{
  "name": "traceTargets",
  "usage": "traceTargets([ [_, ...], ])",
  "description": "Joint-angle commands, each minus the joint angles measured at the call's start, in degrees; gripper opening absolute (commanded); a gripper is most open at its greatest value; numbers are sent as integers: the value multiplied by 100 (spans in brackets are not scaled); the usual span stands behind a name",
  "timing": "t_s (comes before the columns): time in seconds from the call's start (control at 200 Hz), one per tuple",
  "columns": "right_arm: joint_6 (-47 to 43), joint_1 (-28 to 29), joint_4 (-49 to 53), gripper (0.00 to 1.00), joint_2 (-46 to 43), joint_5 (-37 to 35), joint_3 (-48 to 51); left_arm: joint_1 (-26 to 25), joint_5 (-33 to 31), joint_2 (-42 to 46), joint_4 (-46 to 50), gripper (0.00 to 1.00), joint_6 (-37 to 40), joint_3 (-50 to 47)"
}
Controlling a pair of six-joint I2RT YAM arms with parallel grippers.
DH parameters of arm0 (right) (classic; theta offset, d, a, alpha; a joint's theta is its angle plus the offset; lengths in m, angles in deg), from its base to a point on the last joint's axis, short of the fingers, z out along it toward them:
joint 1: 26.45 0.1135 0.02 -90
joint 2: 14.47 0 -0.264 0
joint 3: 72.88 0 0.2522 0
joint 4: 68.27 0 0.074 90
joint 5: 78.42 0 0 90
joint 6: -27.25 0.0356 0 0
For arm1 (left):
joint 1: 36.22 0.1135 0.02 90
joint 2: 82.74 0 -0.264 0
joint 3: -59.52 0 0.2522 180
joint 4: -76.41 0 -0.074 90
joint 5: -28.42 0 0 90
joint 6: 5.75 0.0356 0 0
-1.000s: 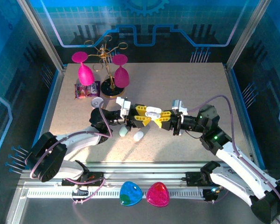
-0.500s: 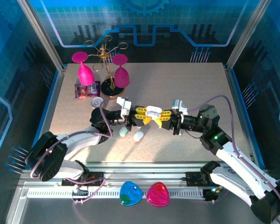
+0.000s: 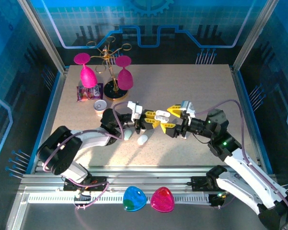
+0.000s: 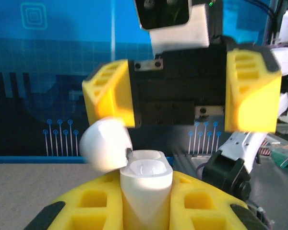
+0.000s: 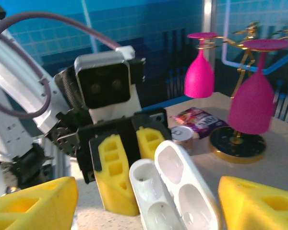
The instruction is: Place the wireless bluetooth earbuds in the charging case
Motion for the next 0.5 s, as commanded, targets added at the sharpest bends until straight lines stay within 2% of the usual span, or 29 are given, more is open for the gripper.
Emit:
traceTargets([
  [0.0, 189, -323, 97, 79, -206, -633, 207, 190, 39, -284, -186, 5, 527, 350],
  [0.23, 833, -1234, 653, 79, -470, -1139, 537, 734, 467, -661, -185, 5, 443, 671],
  [0.495, 1953, -1496, 2842, 78, 69, -2696, 369, 929, 745, -482, -187, 5, 430, 482],
])
